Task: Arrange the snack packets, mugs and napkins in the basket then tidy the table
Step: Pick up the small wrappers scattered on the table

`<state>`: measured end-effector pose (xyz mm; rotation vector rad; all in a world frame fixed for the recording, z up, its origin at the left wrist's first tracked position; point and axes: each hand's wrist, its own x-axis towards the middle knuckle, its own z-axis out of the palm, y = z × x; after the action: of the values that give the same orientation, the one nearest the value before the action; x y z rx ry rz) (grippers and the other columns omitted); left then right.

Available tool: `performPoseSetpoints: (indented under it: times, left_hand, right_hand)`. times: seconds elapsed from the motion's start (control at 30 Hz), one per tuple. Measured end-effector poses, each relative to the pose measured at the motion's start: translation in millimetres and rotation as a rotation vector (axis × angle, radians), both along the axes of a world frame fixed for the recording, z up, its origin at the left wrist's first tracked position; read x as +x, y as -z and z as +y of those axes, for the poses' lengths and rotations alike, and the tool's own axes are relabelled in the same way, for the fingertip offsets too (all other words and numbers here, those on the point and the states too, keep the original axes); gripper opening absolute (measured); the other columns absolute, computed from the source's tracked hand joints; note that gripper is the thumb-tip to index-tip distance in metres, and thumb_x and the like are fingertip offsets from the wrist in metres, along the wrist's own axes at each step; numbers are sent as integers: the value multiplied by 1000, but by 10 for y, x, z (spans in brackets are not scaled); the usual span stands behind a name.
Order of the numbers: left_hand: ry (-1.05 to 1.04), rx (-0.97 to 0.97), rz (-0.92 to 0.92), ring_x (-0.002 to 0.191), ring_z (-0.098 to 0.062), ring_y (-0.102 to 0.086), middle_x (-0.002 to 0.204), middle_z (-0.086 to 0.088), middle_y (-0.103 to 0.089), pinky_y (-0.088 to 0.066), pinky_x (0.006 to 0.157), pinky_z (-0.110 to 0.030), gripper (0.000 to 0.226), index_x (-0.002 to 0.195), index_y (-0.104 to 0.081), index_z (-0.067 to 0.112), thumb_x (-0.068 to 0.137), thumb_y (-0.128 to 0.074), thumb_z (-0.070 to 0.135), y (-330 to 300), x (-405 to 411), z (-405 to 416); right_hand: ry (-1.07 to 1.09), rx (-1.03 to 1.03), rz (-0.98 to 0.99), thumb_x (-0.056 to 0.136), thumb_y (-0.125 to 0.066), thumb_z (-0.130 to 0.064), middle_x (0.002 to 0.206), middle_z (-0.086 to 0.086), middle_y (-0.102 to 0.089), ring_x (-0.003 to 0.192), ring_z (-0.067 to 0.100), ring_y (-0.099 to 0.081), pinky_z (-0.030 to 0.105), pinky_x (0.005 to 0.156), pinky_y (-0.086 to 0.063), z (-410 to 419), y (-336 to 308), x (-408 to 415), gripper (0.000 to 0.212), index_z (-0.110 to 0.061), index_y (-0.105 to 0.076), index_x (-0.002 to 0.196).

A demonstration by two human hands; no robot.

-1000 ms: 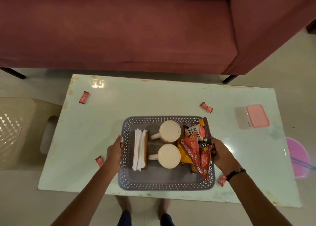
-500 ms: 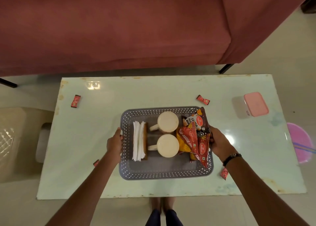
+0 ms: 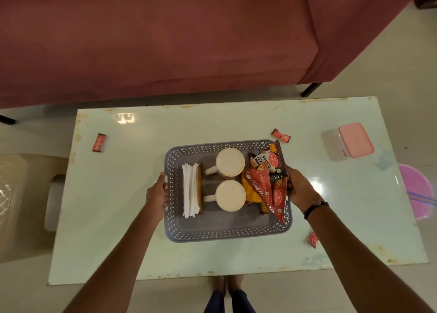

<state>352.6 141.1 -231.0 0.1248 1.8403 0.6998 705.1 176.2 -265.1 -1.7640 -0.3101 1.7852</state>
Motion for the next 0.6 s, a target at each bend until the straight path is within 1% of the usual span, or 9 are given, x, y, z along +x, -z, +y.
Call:
performPoseSetpoints:
  times: [0.1, 0.17, 0.2, 0.23, 0.27, 0.3, 0.33, 0.43, 0.6]
  left_hand:
    - [22, -11, 3, 27, -5, -26, 40, 6, -37, -22, 41, -22, 49, 56, -39, 17, 91, -46, 50, 30, -31, 18]
    - [22, -17, -2, 29, -6, -28, 37, 7, -37, -23, 44, -24, 49, 56, -40, 16, 91, -46, 50, 45, -36, 20]
    - [17, -22, -1, 33, -8, -29, 37, 7, -38, -23, 46, -25, 49, 56, -40, 16, 91, -47, 50, 47, -31, 23]
    - [9, -30, 3, 39, -11, -29, 40, 5, -38, -25, 47, -26, 49, 56, -41, 16, 91, -47, 49, 49, -24, 26]
    - [-1, -38, 6, 44, -12, -29, 46, 3, -38, -26, 49, -26, 49, 56, -41, 15, 91, -48, 49, 49, -14, 32]
    - [-10, -45, 9, 47, -13, -28, 51, 1, -37, -27, 50, -26, 49, 56, -42, 15, 91, -48, 49, 51, -7, 42]
    - [-14, -52, 15, 48, -13, -27, 54, 0, -36, -27, 51, -26, 49, 57, -42, 14, 91, -48, 49, 50, -2, 51]
    - [-24, -57, 30, 48, -13, -28, 53, -1, -37, -30, 52, -26, 49, 58, -45, 13, 91, -48, 48, 69, -7, 62]
    - [-66, -57, 7, 48, -13, -32, 36, 4, -42, -33, 51, -24, 48, 58, -50, 12, 91, -49, 47, 132, -18, 83]
  right_hand:
    - [-4, -3, -10, 97, -49, -34, 43, -10, -57, 33, 2, -49, 14, 38, -43, 8, 8, 13, 28, -10, -60, 102]
    - [-36, -1, -35, 95, -50, -37, 50, -8, -62, 39, 3, -54, 17, 44, -48, 2, -1, -1, 34, -7, -61, 106]
    - [-48, 1, -57, 93, -52, -42, 61, -4, -68, 50, 7, -62, 23, 53, -54, 0, -3, -16, 40, -6, -62, 107]
    - [-59, 9, -80, 88, -56, -49, 78, 2, -74, 67, 16, -69, 33, 69, -59, -2, 20, -18, 49, -7, -64, 112]
    - [-75, 19, -99, 82, -59, -56, 95, 9, -74, 86, 28, -71, 43, 85, -57, -2, 55, -8, 55, -11, -66, 114]
    - [-84, 24, -110, 76, -61, -61, 106, 13, -72, 99, 35, -67, 50, 94, -51, 2, 101, 6, 59, -16, -68, 113]
    - [-88, 26, -119, 72, -62, -64, 110, 15, -71, 104, 38, -65, 54, 97, -48, -6, 166, 31, 60, -18, -69, 111]
    - [-96, 23, -136, 75, -60, -63, 109, 13, -72, 103, 35, -66, 53, 98, -47, -13, 106, -12, 57, -19, -70, 109]
    - [-62, 2, -198, 85, -55, -57, 104, 12, -73, 99, 34, -68, 50, 97, -49, -22, -35, -88, 51, -15, -69, 109]
